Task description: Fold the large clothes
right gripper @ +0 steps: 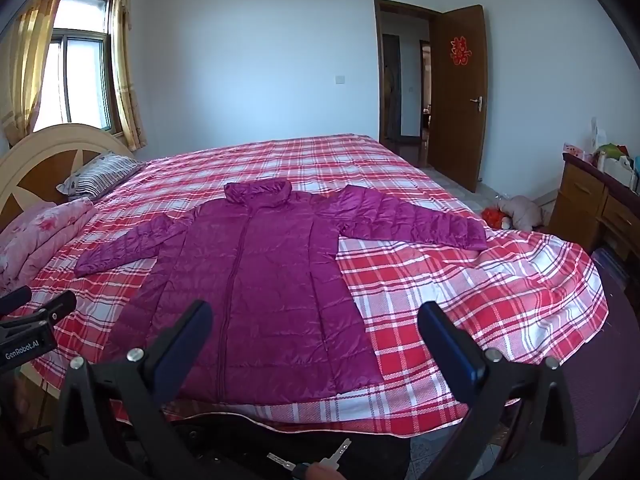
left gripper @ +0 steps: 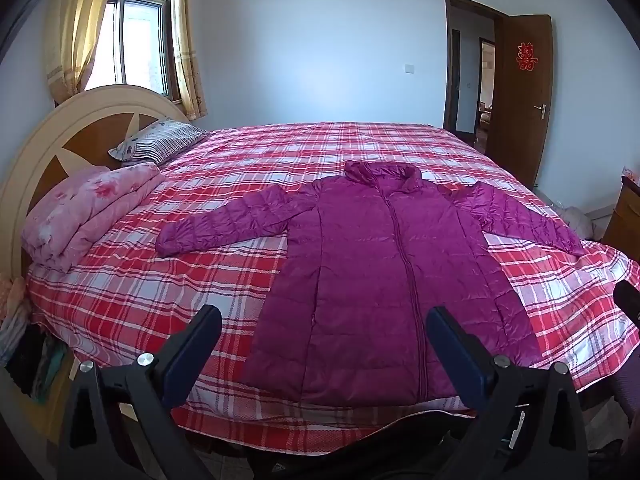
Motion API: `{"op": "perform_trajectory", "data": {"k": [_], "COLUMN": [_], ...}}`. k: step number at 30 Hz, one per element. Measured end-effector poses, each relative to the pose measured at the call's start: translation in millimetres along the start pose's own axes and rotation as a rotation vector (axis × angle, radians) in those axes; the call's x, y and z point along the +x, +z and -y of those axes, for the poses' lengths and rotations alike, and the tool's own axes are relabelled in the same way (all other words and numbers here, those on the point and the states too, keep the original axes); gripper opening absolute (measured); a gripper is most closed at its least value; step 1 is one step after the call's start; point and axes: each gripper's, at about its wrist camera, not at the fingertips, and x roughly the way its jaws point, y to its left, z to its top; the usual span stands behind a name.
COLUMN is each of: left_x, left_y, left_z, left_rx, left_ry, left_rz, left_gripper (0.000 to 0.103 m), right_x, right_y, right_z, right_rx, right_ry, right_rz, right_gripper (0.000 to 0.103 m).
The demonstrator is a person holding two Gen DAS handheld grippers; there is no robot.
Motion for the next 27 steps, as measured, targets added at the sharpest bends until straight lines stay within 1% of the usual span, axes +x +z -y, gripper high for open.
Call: {"op": "perform_trajectory", "data": {"k": [27], "left_x": [0.0], "left_y": [0.8], "left_z": [-1.0], "left_rx": [-0.019], "left_ry": [0.006], "left_rz": [0.005], "left_gripper": [0.102], "right_x": [1.5], "right_y": [1.1], "right_z": [1.6], "right_rx": [0.014], "right_ry": [0.012], "right_rz": [-0.006], "right_gripper": [0.103]}}
